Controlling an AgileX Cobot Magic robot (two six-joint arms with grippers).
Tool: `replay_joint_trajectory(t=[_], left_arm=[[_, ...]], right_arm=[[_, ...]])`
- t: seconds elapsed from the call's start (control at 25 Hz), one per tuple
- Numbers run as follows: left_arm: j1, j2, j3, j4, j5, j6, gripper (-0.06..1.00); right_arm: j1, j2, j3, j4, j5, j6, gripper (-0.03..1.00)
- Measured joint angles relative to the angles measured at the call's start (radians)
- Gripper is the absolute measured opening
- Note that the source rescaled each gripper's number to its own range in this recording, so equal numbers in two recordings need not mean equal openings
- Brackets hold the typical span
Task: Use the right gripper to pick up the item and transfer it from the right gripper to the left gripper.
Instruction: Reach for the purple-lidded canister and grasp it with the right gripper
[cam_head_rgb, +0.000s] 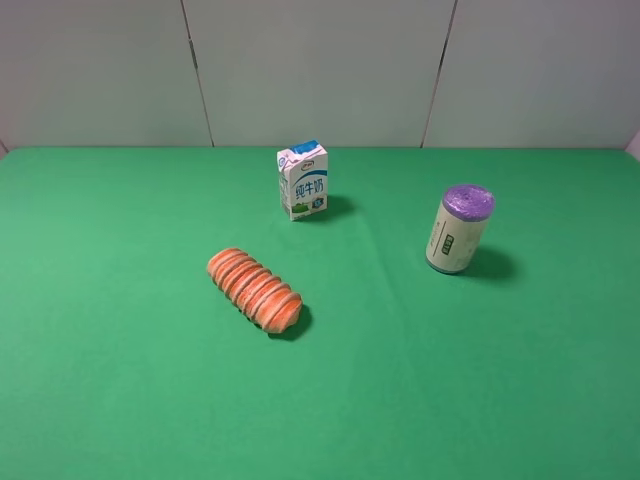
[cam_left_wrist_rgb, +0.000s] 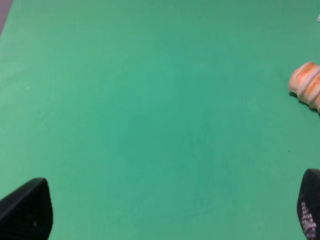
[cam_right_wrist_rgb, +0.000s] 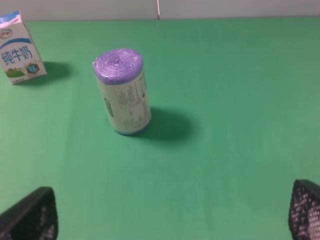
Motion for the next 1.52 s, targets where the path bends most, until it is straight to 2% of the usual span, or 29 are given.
replay_joint_trajectory(t=[0.36,0.52,0.88,1.32,1.52], left_arm=[[0.0,0.0,0.0,0.0,0.0,0.0,0.93],[0.0,0.0,0.0,0.0,0.0,0.0,0.93],[0.0,0.0,0.0,0.0,0.0,0.0,0.93],[0.0,0.0,0.0,0.0,0.0,0.0,0.93],[0.0,0.0,0.0,0.0,0.0,0.0,0.93]], right_arm=[[0.0,-0.001,-0.003,0.007,0.001,0.004,1.0],[0.0,0.065,-0.067,0.015,0.002,0.03,1.0],[0.0,0.469,-0.295,0.015,-0.001,0.001,1.0],[0.001,0.946,-0.584,0.015,0.001,-0.142,1.0],[0.089,1.108,-0.662,0.0,0.002,-0.167,1.0]])
